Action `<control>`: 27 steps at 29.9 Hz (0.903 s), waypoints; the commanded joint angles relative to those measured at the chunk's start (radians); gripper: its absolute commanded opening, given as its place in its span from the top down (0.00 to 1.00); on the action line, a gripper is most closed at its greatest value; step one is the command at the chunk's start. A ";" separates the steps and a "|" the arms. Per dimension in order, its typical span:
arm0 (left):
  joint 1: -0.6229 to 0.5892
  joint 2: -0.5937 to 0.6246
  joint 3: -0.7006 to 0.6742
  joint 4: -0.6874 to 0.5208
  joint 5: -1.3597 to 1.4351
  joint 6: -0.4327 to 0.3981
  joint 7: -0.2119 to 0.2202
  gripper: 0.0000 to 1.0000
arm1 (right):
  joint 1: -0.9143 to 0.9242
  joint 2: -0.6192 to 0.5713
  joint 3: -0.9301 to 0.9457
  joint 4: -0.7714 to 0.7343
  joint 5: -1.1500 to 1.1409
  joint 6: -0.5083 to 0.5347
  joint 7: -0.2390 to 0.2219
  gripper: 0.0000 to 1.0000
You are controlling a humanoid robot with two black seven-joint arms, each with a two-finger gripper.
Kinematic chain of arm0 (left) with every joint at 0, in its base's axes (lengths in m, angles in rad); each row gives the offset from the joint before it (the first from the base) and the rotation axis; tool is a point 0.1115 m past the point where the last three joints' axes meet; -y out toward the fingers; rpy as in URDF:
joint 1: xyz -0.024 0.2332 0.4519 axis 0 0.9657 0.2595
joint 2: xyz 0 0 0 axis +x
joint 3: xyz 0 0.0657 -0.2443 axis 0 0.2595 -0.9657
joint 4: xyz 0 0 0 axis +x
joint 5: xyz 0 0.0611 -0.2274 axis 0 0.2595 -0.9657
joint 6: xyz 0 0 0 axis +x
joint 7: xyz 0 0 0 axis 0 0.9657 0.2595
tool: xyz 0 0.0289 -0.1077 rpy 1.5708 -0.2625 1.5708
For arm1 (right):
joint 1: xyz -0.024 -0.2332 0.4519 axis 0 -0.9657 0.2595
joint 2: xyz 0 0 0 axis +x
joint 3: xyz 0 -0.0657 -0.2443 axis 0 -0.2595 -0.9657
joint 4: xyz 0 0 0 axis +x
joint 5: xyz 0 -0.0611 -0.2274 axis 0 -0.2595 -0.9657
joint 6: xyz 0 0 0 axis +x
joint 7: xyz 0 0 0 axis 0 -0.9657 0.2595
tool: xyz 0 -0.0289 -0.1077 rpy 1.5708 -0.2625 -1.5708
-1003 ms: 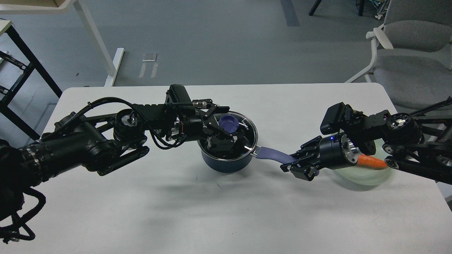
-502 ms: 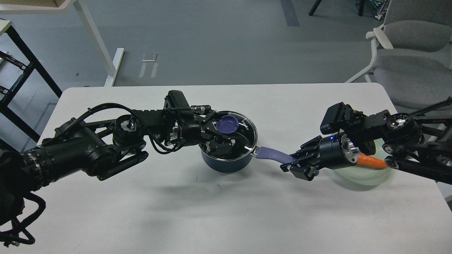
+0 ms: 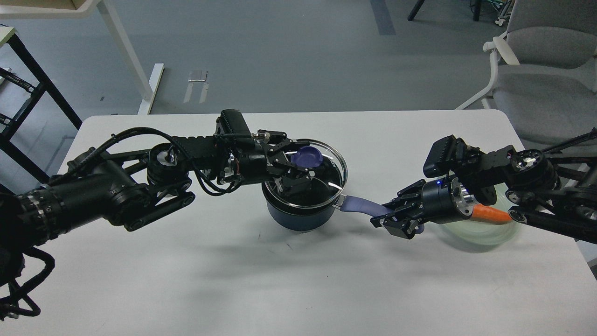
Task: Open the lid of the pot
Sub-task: 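Lift the glass lid off the pot and carry it toward the left gripper's side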
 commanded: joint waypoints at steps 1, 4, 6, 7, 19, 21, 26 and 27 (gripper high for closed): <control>-0.030 0.070 0.001 -0.038 0.000 0.004 -0.006 0.54 | -0.001 -0.001 0.000 0.000 0.000 0.000 0.000 0.65; -0.032 0.159 0.001 -0.093 -0.002 0.010 -0.008 0.54 | 0.001 -0.001 0.000 0.000 0.000 0.000 0.000 0.65; -0.024 0.228 0.007 -0.143 -0.002 0.029 -0.008 0.54 | -0.001 -0.001 0.000 0.000 0.000 0.000 0.000 0.65; -0.018 0.256 0.008 -0.163 -0.002 0.040 -0.008 0.54 | -0.001 -0.001 0.000 0.000 0.000 0.000 0.000 0.65; 0.218 0.521 0.011 -0.239 -0.002 0.164 -0.029 0.53 | -0.001 -0.003 0.000 0.000 0.001 0.000 0.000 0.65; 0.254 0.546 0.011 -0.231 -0.003 0.191 -0.029 0.53 | -0.001 -0.001 0.000 0.000 0.001 0.000 0.000 0.65; 0.327 0.560 0.013 -0.199 -0.003 0.242 -0.029 0.52 | -0.001 -0.001 0.000 0.000 0.001 0.000 0.000 0.65; 0.338 0.558 0.013 -0.190 -0.003 0.245 -0.029 0.52 | -0.001 -0.001 0.000 0.000 0.001 0.000 0.000 0.65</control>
